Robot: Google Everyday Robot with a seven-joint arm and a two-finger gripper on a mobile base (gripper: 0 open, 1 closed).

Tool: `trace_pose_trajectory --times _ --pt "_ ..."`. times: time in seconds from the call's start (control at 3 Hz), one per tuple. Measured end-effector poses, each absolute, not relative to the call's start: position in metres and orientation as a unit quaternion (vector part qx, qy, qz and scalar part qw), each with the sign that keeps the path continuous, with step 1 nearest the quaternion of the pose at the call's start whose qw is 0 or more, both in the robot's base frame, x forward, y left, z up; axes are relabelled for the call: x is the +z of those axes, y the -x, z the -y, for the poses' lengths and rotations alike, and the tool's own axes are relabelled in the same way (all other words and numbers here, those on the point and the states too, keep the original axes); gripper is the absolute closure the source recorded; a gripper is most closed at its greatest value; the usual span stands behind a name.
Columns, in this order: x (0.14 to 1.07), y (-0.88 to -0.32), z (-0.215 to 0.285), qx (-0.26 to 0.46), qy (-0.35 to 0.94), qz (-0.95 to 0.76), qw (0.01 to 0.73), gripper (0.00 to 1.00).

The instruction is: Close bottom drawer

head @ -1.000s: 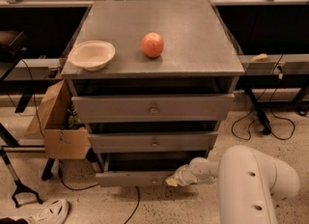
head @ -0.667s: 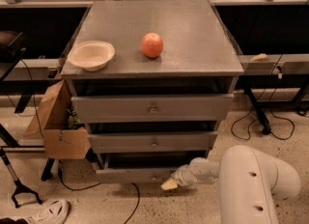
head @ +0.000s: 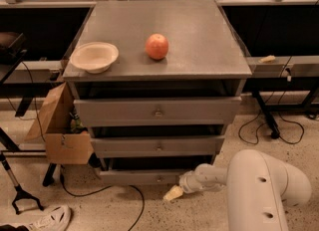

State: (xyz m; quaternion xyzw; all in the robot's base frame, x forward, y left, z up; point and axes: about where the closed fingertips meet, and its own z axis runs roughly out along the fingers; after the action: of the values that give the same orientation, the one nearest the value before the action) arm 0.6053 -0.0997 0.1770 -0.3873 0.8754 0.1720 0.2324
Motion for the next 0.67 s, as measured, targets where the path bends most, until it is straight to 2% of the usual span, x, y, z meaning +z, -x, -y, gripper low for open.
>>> trace_pose_trajectory --times 0.33,0.67 --pt "0.178 -0.607 0.101 0.171 0.387 -0.875 0.234 0.18" --pt "0.180 -0.628 0.108 0.165 0.383 -0.877 0.239 0.41"
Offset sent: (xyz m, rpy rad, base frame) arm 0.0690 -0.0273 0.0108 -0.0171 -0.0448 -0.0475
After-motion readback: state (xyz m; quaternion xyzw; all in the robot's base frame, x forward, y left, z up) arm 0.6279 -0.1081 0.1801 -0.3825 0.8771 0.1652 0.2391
